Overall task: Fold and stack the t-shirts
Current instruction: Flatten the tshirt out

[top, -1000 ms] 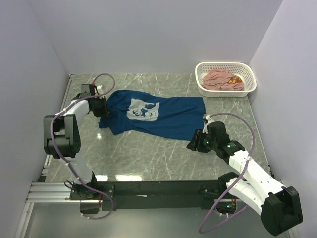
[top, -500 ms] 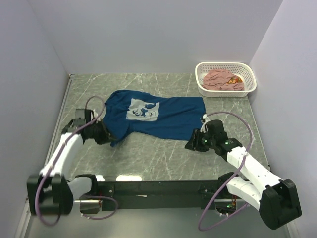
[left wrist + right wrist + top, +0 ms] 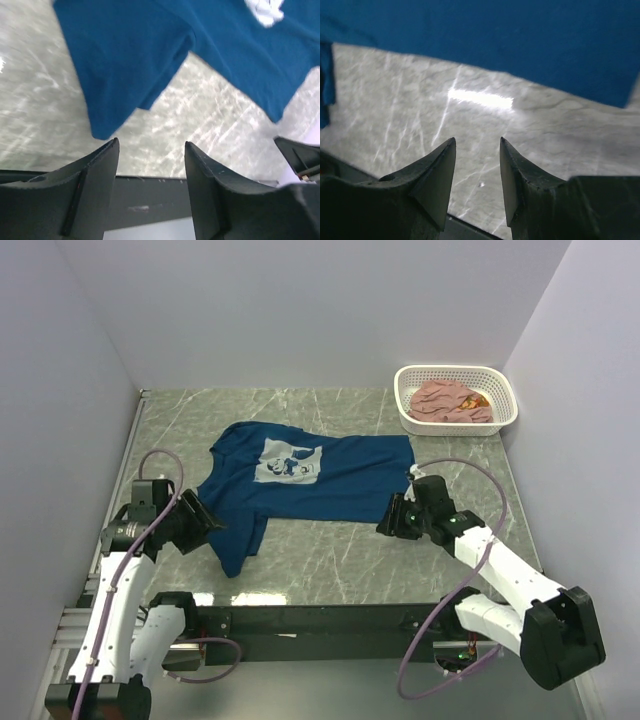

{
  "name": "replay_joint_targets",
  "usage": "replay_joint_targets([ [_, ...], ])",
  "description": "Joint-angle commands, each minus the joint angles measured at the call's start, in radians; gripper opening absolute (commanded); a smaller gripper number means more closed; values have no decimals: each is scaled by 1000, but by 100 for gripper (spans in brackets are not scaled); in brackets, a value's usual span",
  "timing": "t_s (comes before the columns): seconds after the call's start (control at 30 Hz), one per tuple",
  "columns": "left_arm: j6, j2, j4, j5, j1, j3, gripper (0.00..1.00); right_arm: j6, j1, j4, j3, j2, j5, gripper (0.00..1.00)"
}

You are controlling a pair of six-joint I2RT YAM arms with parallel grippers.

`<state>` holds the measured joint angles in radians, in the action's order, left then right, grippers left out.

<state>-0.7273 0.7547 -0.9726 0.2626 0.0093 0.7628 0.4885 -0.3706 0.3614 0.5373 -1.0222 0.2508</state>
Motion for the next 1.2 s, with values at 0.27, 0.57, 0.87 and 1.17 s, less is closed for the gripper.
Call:
replay_joint_targets([
  [0.27,29,286,239,-118,-32,109,35,-4,28,30,167,-185,-301,43],
  [0.57,-4,745,414,-259,-62,199,18,-14,139,-13,236,-371,-265,41],
  [0.87,17,1018,410,-404,-31,331,12,-4,225,-12,325,-547,-254,36],
  [1.17,74,1222,391,-459,-12,550,18,-16,289,27,489,-723,-214,35],
])
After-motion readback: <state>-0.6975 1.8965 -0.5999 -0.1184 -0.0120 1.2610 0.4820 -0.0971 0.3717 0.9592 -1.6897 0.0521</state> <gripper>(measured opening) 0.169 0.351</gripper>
